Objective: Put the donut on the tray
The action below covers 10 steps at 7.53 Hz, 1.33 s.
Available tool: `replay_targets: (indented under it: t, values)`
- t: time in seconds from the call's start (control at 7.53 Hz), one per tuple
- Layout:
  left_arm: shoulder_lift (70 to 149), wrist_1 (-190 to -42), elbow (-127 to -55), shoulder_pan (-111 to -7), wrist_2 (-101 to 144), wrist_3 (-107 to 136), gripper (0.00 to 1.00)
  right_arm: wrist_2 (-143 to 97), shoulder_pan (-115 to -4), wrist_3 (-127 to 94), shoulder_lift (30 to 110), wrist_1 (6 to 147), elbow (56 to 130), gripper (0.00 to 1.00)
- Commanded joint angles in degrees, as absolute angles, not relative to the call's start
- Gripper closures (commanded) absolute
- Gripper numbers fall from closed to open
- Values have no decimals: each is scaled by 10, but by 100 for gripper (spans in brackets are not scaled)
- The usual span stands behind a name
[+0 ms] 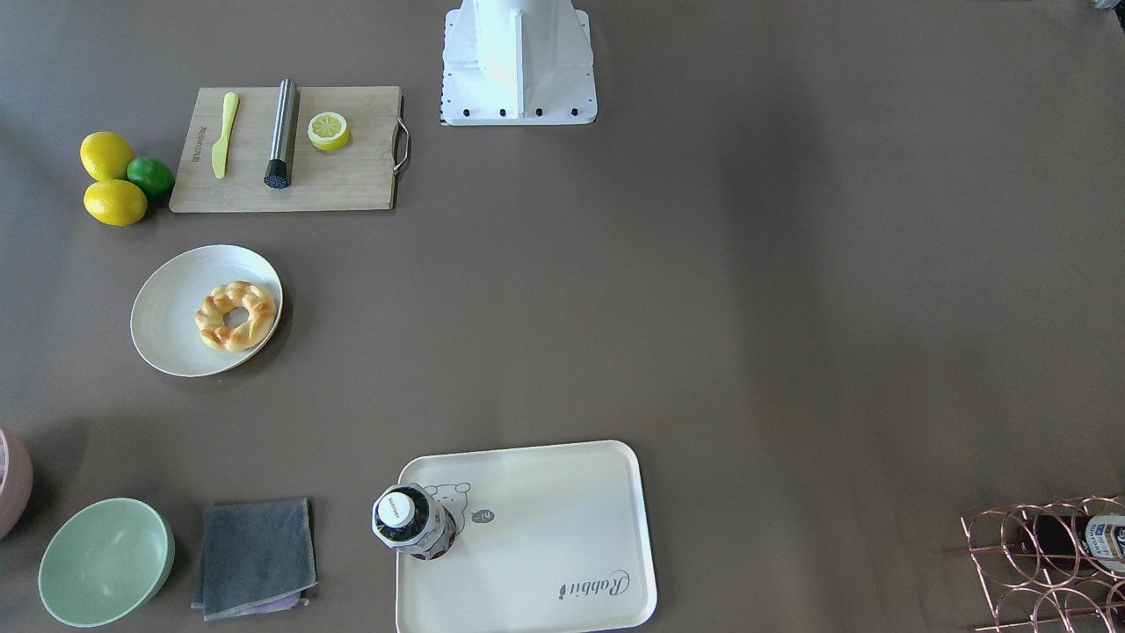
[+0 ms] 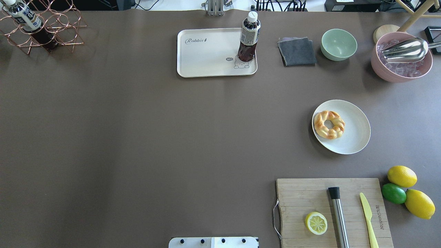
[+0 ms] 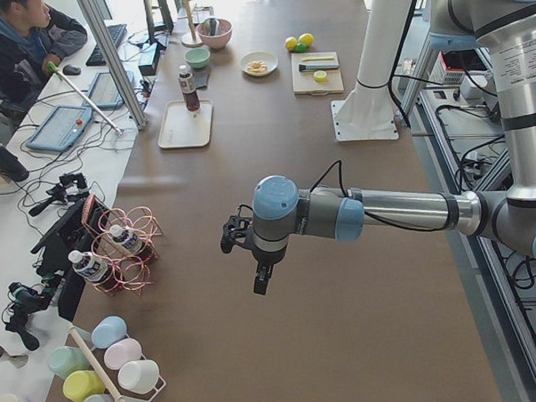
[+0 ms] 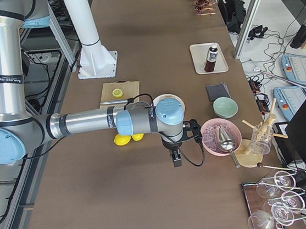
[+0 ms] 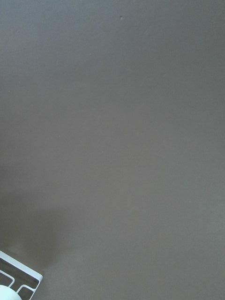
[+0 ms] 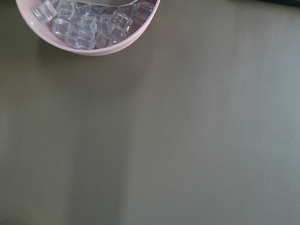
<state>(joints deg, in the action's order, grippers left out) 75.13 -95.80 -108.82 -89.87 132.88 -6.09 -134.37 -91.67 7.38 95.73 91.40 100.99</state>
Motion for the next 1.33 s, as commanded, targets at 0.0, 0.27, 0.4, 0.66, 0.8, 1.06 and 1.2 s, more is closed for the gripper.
replay_targets:
  t: [0.0, 0.27, 0.4, 0.66, 0.8, 1.06, 1.2]
  values:
    - [749, -984, -1078, -898, 1325, -60, 2, -1344, -917, 74, 956, 913, 1011, 0]
    - [748, -984, -1076, -898, 1324, -61, 2, -1344, -917, 74, 957, 912, 1010, 0]
    - [747, -984, -1075, -899, 1323, -61, 2, -1344, -917, 74, 957, 912, 1010, 0]
    - [747, -984, -1071, -899, 1322, -61, 2, -1344, -917, 74, 958, 912, 1012, 0]
    - [747, -985, -1071, -901, 1323, -62, 2, -1344, -917, 74, 958, 912, 1012, 0]
    - [747, -984, -1069, -903, 1322, -62, 2, -1344, -917, 74, 958, 912, 1011, 0]
    - [749, -983, -1070, -903, 1324, -62, 2, -1344, -917, 74, 958, 912, 1009, 0]
